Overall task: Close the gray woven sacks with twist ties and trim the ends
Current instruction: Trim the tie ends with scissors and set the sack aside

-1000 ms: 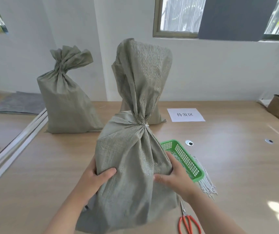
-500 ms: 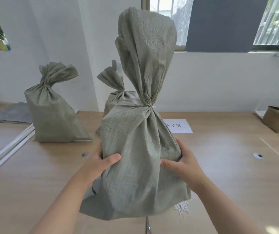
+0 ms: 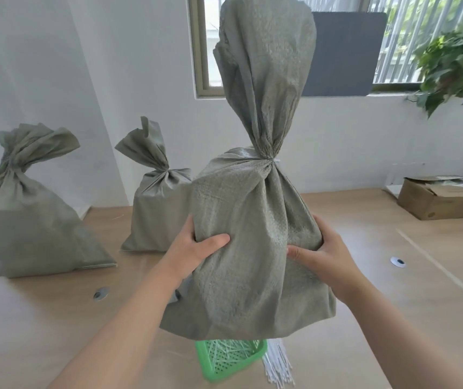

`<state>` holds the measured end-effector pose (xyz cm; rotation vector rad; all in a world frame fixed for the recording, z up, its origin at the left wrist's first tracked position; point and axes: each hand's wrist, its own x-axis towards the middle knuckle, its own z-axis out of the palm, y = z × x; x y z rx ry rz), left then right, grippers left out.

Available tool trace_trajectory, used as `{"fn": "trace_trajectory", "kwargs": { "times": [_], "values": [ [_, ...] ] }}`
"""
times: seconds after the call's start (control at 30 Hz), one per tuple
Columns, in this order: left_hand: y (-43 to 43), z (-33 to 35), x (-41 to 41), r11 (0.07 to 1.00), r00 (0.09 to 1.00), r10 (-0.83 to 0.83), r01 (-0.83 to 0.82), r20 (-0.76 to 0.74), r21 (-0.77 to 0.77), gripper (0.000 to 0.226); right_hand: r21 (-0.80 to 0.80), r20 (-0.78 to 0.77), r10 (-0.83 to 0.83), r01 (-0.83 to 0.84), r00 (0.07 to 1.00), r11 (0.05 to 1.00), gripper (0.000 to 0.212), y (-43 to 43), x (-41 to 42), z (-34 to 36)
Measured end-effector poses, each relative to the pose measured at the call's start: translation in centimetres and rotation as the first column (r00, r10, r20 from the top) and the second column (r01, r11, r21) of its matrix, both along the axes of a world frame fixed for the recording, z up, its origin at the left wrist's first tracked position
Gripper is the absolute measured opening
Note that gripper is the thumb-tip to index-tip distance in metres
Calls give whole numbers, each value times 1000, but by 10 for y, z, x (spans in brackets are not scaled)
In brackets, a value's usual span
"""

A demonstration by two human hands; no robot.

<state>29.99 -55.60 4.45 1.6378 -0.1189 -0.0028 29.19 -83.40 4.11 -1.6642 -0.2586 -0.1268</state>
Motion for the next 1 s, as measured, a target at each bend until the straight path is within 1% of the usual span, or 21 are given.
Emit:
{"fn": "trace_trajectory", "kwargs": {
  "times": [0.17, 0.2, 0.3, 0.33, 0.43, 0.63, 0.77, 1.0],
  "values": [
    [-31, 7, 57, 1000, 1000, -24, 24, -11, -1, 76, -6, 22, -33, 33, 999, 999, 69, -32, 48, 6],
    [-38, 9, 70, 1000, 1000, -22, 23, -13, 9, 73, -6, 21, -35, 35, 999, 999, 69, -39, 59, 8],
    [-58, 16, 107, 997, 999, -33, 34, -9, 62, 55, -19, 19, -40, 41, 999, 999, 70, -56, 95, 11],
    [-64, 17, 119, 996, 1000, -26, 26, -12, 84, 55, -21, 17, -42, 42, 999, 999, 69, -61, 106, 10],
    [-79, 12, 159, 991, 1000, 3, 1, -30, 134, 66, -27, 5, -40, 40, 999, 999, 67, -78, 145, 3],
    [-98, -3, 234, 972, 999, 3, 5, -36, 236, 68, -69, -7, -23, 23, 1000, 997, 70, -101, 225, -17],
    [-101, -23, 278, 964, 998, 15, 4, -69, 266, 72, -94, -11, -31, 29, 999, 995, 69, -106, 272, -38],
    [-101, -71, 344, 965, 992, 51, -20, -113, 260, 67, -125, -23, 4, -7, 1000, 992, 69, -105, 350, -84]
  ]
}}
